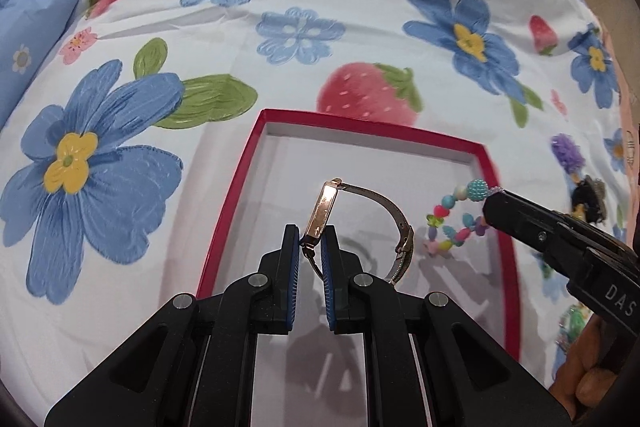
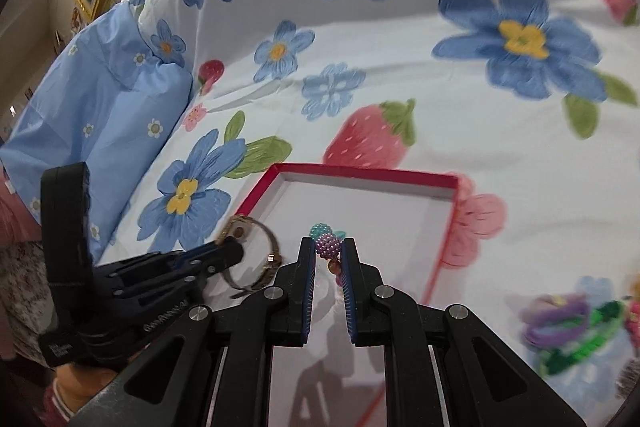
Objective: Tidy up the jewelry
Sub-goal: 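Carry the watch and bracelet into the red tray and open both tools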
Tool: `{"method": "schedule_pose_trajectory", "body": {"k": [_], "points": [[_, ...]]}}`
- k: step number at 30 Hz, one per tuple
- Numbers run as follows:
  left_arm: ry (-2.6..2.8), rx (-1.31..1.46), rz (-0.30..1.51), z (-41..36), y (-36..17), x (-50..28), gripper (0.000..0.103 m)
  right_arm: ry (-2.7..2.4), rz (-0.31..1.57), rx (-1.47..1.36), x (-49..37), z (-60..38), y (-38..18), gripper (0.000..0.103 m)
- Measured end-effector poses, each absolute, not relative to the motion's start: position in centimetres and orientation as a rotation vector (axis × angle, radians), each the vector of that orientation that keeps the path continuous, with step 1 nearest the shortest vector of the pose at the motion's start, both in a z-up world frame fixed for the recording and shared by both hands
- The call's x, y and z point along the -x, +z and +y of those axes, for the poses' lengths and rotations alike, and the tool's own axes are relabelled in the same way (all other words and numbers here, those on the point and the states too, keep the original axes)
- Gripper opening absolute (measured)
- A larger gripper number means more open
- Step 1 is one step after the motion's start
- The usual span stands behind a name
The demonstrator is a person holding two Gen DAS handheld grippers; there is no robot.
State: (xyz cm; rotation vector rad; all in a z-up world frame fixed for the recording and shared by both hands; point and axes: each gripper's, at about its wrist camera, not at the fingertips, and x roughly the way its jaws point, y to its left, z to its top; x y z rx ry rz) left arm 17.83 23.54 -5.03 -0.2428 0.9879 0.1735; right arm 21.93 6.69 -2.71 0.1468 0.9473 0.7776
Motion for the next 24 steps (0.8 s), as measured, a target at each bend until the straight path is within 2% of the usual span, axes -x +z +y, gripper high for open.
{"method": "schedule_pose_trajectory", "body": {"k": [10,19,22,24], "points": [[0.201,0.236,1.066,23.9,-7.9,-20.0,0.010,0.728,1.043,-0.097,-24.5,7.9,-6.3,0.013],[0.219,0.211,1.087,23.6,-8.2,-20.2,0.011,0.710,1.037,-0.039,-24.6,8.4,-6.5,0.015],[0.228,0.209,1.085,23.7,-8.2,-20.2,0.022,0.720,1.041,-0.051,-24.6,8.5,-6.5,0.018],[0.240,0.204,1.072,23.6,-7.9,-20.0,0.033,0.733,1.037,-0.061,-24.6,8.5,-6.4,0.030]]}}
